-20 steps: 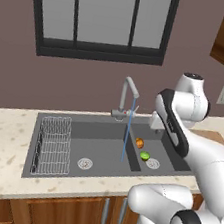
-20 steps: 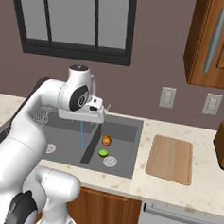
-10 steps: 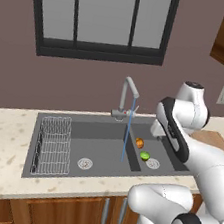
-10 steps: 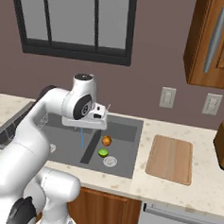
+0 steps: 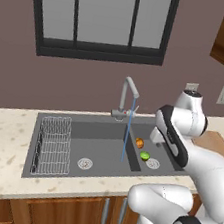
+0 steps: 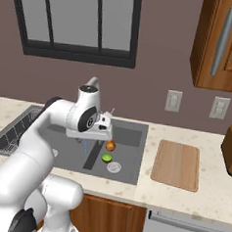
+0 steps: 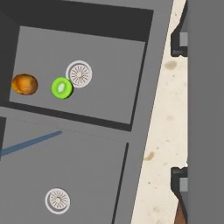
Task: Pick the kiwi, peach from the sink and place them on the cutting board to airdry. Then turn off the sink faucet.
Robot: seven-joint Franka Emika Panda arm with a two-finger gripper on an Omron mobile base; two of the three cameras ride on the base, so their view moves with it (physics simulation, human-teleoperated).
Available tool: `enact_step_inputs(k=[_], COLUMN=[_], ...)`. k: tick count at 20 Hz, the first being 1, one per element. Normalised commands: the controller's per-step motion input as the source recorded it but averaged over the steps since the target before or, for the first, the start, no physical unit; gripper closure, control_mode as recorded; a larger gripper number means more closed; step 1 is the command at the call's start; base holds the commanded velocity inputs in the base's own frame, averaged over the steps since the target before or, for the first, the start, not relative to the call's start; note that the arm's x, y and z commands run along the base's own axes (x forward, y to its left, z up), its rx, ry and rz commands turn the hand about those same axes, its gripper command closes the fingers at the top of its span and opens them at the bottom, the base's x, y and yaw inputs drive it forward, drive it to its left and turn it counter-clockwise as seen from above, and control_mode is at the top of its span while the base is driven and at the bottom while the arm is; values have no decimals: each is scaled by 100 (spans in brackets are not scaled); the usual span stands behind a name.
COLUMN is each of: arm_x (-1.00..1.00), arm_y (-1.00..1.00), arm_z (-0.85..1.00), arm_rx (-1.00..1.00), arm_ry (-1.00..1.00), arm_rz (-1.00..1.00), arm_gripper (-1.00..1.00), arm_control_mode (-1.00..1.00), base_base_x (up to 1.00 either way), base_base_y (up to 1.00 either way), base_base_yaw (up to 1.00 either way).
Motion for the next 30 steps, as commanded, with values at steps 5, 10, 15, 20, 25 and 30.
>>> enact_step_inputs(k=[5,10,15,20,25,30], arm_x=[0,0,0,0,6,12], arm_y=[-5,-4,-1,0,0,0], arm_z=[-22,-10,-11,-15,-17,-20], arm_rx=[0,1,2,2,1,1], arm_ry=[0,0,0,0,0,1], arm_rz=[2,1,3,4,4,2], arm_gripper=[-100,-100,-100,-100,-100,-100], arm_control_mode=[-100,-100,-100,-100,-100,-100], base_base_x=[0,0,0,0,0,0], base_base_y=[0,0,0,0,0,0], base_base_yaw=[0,0,0,0,0,0])
